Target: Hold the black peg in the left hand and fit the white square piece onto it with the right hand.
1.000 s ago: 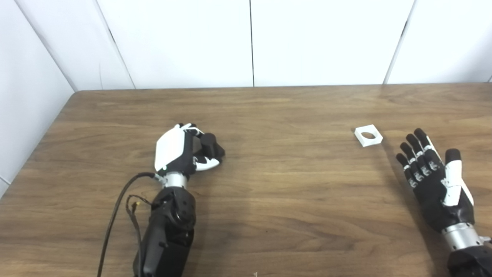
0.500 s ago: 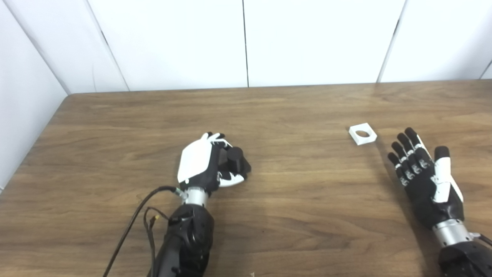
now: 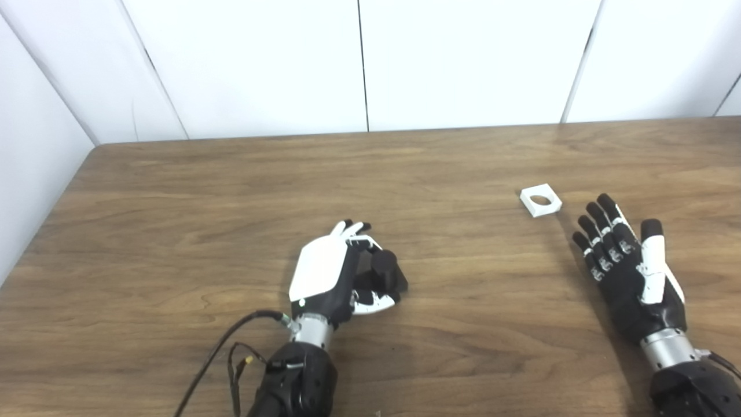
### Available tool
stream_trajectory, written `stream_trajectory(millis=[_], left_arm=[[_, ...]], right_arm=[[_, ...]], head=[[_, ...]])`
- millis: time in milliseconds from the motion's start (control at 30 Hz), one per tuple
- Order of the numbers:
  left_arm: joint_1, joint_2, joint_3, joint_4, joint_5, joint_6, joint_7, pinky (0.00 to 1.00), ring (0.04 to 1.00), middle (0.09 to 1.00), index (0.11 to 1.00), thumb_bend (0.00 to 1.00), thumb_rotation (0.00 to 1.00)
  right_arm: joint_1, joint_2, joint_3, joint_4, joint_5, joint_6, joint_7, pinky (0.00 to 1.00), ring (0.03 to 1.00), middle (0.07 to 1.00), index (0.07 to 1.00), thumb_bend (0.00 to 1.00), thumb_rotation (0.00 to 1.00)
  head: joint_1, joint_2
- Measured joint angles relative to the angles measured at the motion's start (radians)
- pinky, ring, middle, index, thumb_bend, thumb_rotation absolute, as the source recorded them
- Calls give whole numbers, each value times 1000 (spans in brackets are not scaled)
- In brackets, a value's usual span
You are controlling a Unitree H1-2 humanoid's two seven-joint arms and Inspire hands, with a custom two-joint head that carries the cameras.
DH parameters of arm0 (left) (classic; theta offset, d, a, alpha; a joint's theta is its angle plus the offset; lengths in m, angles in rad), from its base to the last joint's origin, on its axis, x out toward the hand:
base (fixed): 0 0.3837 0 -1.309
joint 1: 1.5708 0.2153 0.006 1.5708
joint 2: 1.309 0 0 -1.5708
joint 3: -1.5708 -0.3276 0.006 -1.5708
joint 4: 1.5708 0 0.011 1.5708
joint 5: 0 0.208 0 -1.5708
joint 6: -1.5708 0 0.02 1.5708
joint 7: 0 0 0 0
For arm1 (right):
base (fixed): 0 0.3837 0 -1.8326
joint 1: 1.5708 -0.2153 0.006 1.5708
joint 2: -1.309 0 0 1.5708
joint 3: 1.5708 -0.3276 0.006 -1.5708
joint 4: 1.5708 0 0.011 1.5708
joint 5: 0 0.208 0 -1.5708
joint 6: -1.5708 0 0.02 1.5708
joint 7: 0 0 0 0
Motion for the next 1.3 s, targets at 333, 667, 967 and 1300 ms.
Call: stream_trajectory(millis=[333,667,967,1300], left_arm=[[45,-4,-30,-47,0,-33,-41,790,964,893,492,524,62],[55,-7,-36,-58,-5,-52,-69,814,974,898,492,523,58],[57,-21,-33,-58,-4,-52,-76,828,977,902,492,523,58],[57,-30,-33,-58,0,-53,-92,834,982,907,492,523,59]], right_arm=[[1,6,1,-6,-1,2,-8,1000,1000,1000,1000,645,967],[3,7,7,-9,-2,6,-19,1000,1000,1000,1000,650,965],[-2,-3,15,-12,-12,16,-26,1000,1000,1000,988,629,718],[-35,-37,58,-22,-206,35,-91,993,991,961,901,673,515]], head=[[-8,3],[-6,2],[-3,-2],[-3,-3]])
